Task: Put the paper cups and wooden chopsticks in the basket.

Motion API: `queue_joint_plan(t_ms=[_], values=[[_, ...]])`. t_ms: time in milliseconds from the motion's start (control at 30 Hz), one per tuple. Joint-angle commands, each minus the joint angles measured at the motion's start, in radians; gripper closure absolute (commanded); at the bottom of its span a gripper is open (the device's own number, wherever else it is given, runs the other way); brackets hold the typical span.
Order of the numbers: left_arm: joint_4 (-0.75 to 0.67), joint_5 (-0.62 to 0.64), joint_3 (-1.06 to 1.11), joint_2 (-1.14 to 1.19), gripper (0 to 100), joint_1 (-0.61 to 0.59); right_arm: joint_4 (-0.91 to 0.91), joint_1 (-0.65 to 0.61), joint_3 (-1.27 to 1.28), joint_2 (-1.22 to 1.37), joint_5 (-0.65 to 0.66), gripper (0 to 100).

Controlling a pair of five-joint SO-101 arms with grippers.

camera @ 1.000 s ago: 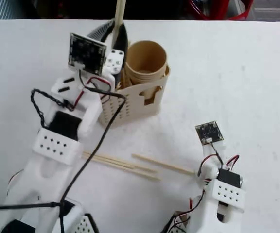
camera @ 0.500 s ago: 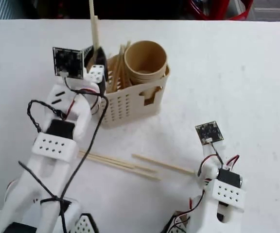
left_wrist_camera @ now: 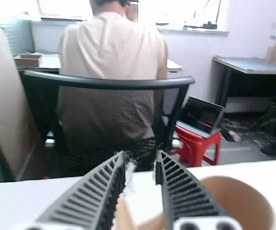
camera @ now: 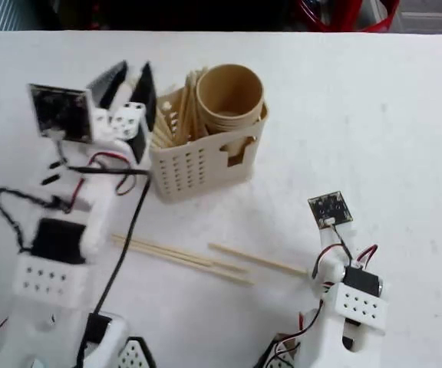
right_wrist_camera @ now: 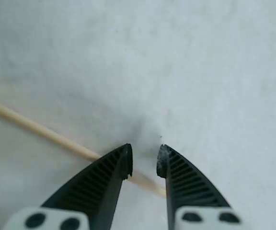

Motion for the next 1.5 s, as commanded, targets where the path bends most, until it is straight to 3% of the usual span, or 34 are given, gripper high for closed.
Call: queue_joint_plan(t_ms=[0,233,533,733,833,1000,1100,1267,1367,1467], values=[[0.166,0.008,-0.161,-0.047,88,-0.108,-0.015,-0.002,-0.003,0.004,-0.005,90.2],[0.497,0.011,-0.388,0.174,88,-0.415,-0.027,-0.001,-0.003,0.004,-0.006,90.1],[0.793,0.012,-0.677,0.937,88,-0.535,-0.018,-0.073,-0.072,0.012,0.071,90.0],[0.810,0.196,-0.830,1.273,88,-0.533,0.239,-0.243,-0.345,0.015,0.069,89.9],[0.825,0.229,-0.864,1.323,88,-0.527,0.369,-0.364,-0.485,0.016,0.044,89.1],[0.821,0.384,-0.867,1.349,88,-0.519,0.481,-0.638,-0.637,0.122,0.020,79.6],[0.821,0.399,-0.859,1.353,88,-0.526,0.481,-0.756,-0.707,0.280,-0.029,76.7],[0.812,0.402,-0.858,1.354,88,-0.529,0.323,-0.889,-0.744,0.506,-0.041,76.6],[0.806,0.399,-0.841,1.354,88,-0.530,0.260,-0.940,-0.683,0.582,0.115,76.2],[0.806,0.397,-0.838,1.353,88,-0.530,0.222,-0.908,-0.629,0.621,0.258,76.2]])
